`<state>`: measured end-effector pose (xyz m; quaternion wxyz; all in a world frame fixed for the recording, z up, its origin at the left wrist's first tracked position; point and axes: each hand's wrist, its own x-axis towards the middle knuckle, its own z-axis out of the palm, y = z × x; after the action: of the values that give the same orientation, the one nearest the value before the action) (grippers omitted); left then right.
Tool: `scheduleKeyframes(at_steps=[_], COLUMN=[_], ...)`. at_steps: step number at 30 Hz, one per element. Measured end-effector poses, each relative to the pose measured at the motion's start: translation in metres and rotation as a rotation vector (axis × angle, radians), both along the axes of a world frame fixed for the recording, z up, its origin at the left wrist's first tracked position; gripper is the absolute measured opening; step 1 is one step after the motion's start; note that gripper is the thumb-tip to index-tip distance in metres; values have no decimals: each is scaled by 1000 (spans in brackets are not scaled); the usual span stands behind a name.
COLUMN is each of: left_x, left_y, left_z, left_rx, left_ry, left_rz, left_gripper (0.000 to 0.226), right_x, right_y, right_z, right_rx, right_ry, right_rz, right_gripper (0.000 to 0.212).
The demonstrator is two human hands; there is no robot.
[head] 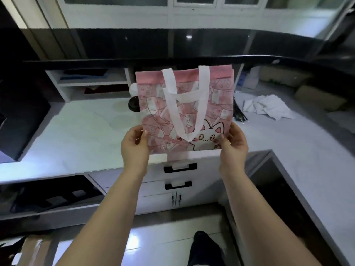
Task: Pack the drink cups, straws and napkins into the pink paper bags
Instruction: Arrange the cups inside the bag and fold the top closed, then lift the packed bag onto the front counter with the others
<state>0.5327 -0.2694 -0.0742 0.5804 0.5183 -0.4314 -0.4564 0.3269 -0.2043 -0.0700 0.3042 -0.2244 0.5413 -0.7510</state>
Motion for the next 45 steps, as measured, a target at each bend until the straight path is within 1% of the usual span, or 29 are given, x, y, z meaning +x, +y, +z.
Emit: scheduleKeyframes(at_steps=[3,9,12,14,19,23,27,30,32,34,35,37,38,39,42,43,45], left_x=[-28,-116,-152,-170,-216,-267,-333,-389,-427,-462,-477,-505,-517,-527,-551,-556,-565], left_y=[-12,-21,-14,-12,-21,-14,13,43,65,90,103,130,144,159,207,223,257], left_z=[17,53,72,86,127,164,195,211,219,226,229,233,234,235,233,231,226], left_rx=[-20,-19,-21,-30,-52,-92,-136,-169,-165,-140,-123,-77,-58,-44,-32,-39,-65], left_ry=[2,27,14,-4,-15,12,67,124,151,194,220,270,295,315,325,323,310], left_rz=[-128,-342,-392,-413,-473,-546,-637,-722,-781,-840,-869,-925,-955,-990,-1093,-1133,-1231], left_gripper=[23,15,18,13,10,11,12,10,10,10,9,9,9,9,16,18,15], right_x=[-16,-69,-92,-105,-145,-191,-247,-292,-322,-347,-358,-370,-373,-373,-365,-360,-351], right_y=[20,62,78,84,91,108,141,182,214,243,255,278,287,296,316,321,335], right_z=[22,71,87,98,130,151,172,186,196,205,209,214,214,212,204,203,201], right_rx=[-28,-46,-61,-72,-79,-72,-52,1,55,135,219,466,559,603,622,594,514], right_ry=[54,163,176,185,222,288,395,489,517,572,631,741,762,762,761,762,698], right_rz=[-67,-260,-318,-324,-330,-379,-499,-549,-543,-544,-575,-645,-651,-643,-628,-632,-667], right_gripper=[43,43,46,50,56,54,46,52,65,82,89,95,95,94,92,90,84])
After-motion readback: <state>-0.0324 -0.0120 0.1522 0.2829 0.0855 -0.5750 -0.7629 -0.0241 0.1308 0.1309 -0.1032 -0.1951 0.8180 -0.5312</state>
